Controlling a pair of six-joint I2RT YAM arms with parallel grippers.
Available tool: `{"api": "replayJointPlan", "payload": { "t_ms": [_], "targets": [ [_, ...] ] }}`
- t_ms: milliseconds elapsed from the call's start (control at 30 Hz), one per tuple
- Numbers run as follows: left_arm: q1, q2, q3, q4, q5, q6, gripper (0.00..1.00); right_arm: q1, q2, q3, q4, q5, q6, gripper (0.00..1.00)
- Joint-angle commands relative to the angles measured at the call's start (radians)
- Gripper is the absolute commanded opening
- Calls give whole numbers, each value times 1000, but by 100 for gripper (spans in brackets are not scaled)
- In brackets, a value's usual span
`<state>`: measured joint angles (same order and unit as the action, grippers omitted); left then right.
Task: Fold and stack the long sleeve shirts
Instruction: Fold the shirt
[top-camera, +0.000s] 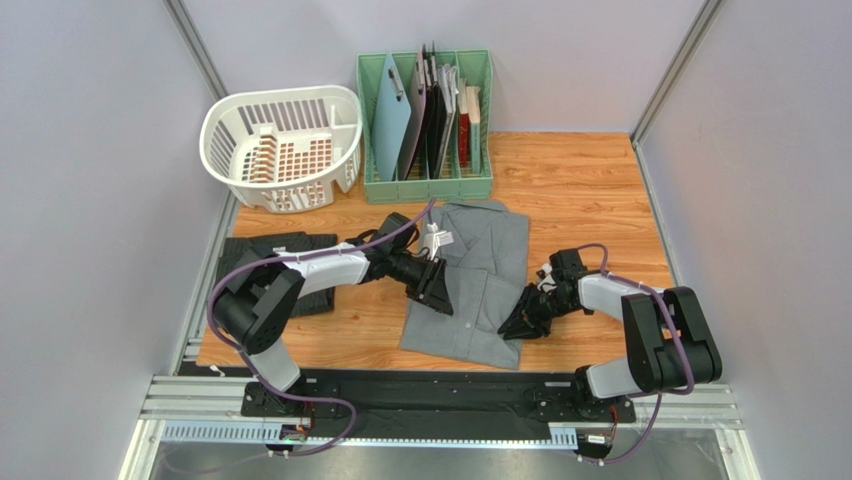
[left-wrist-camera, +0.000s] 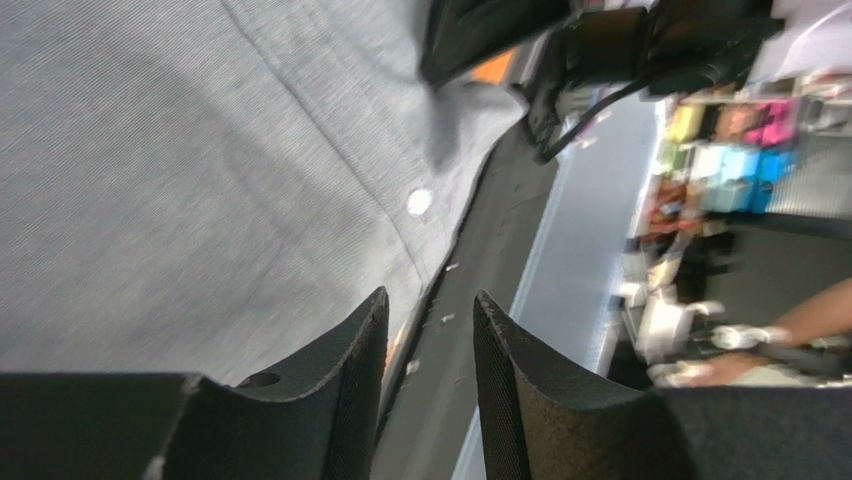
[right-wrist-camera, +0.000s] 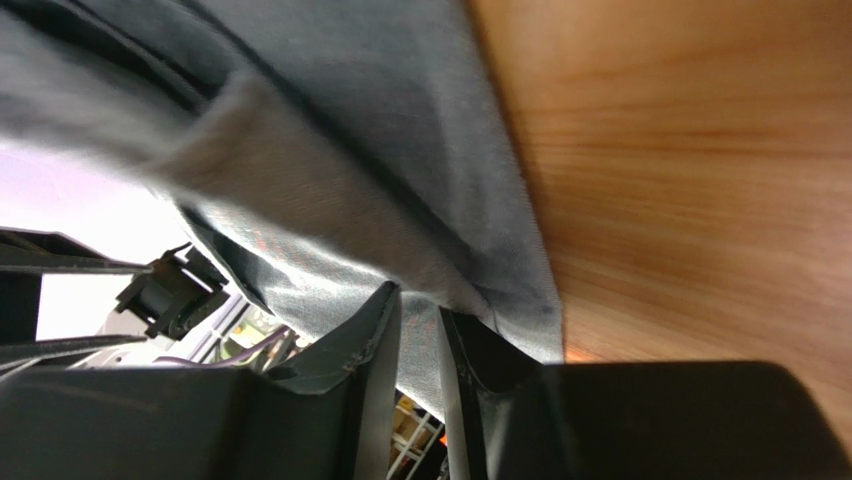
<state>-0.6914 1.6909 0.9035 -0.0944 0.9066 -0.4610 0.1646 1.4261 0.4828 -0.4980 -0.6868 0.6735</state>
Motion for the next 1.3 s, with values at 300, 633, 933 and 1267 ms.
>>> {"api": "replayJointPlan", "payload": {
  "t_ms": [300, 633, 933, 1267],
  "targets": [
    [-536, -536, -174, -262, -809, 1011, 51, 82, -7, 427, -153, -74, -376, 27],
    [-764, -341, -213, 16, -1066, 1065, 50, 148, 261, 536, 33, -73, -560, 20],
    [-809, -148, -227, 137, -1120, 1133, 51, 164, 445, 583, 61, -30, -563, 17],
    [-821, -133, -149, 7, -1131, 1061, 0, 182, 455, 560, 50, -8, -603, 16]
  ]
}}
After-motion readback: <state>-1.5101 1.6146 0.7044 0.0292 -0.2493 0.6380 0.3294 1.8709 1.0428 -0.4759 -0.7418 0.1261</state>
